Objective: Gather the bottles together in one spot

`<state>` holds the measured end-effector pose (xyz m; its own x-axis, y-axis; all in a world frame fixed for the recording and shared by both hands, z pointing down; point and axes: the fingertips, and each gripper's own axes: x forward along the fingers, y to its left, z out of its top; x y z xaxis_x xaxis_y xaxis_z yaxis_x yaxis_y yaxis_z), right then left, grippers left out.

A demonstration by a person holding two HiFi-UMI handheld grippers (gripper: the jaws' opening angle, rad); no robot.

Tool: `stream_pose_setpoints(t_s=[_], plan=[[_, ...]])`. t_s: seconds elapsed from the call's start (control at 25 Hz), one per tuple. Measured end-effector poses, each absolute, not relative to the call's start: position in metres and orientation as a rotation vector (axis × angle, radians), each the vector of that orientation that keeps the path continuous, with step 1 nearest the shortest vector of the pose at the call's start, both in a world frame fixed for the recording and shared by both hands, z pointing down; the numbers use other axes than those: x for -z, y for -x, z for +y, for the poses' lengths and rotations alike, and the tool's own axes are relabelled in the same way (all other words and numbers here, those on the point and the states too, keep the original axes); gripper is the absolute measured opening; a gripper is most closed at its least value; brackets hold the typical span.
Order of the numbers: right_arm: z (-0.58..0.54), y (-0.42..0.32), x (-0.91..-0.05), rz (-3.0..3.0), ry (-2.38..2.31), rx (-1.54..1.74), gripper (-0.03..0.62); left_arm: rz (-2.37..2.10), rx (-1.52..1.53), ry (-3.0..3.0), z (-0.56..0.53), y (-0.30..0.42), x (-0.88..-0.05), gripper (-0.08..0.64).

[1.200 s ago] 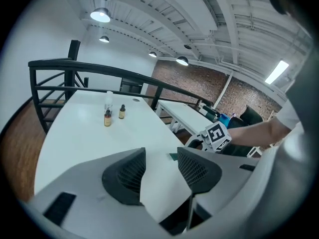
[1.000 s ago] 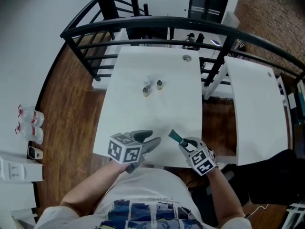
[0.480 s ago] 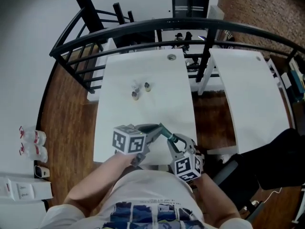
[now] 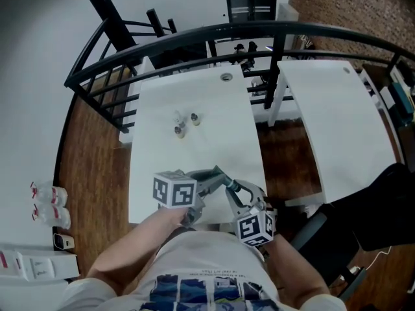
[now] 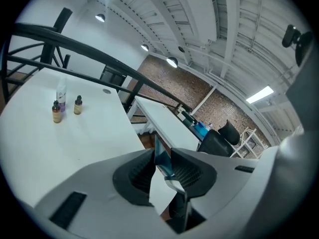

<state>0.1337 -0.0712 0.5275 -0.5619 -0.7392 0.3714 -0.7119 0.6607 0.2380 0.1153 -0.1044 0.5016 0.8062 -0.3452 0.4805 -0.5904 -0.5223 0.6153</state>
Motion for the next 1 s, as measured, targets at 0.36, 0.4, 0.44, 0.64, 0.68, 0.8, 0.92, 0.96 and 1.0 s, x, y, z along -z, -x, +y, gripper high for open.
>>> stream_pose_setpoints(t_s=[0.36,0.4,0.44,0.64,0.68,0.8,0.92,0.96,1.0], plan=[[-0.079,-0.139,-0.531,-2.426,-1.159,0.082,0.127,-0.792,-0.474,-2.268,-0.114,-0.103,-0.489,0.061],[-0.079,-0.138,-0.532,-2.42,-1.159,0.093,0.127,-0.784,-0.481,-2.269,-0.114,-0.103,-0.489,0.058],[-0.08,-0.137,-0.532,-2.416,-1.159,0.104,0.127,-0.775,-0.484,-2.27,-0.114,-0.102,-0.489,0.057],[-0.084,-0.134,-0.534,-2.406,-1.179,0.131,0.127,-0.735,-0.495,-2.285,-0.115,-0.102,-0.486,0.037],[-0.085,-0.133,-0.533,-2.406,-1.181,0.136,0.127,-0.732,-0.495,-2.291,-0.116,-0.102,-0.484,0.035],[-0.089,-0.131,-0.534,-2.41,-1.176,0.151,0.13,-0.731,-0.513,-2.327,-0.119,-0.102,-0.48,0.032],[-0.092,-0.128,-0.536,-2.407,-1.166,0.169,0.131,-0.738,-0.549,-2.376,-0.12,-0.104,-0.477,0.029],[-0.092,-0.127,-0.537,-2.408,-1.158,0.168,0.135,-0.742,-0.561,-2.392,-0.12,-0.103,-0.477,0.029],[-0.094,-0.126,-0.539,-2.407,-1.149,0.158,0.138,-0.751,-0.569,-2.404,-0.121,-0.102,-0.476,0.029]])
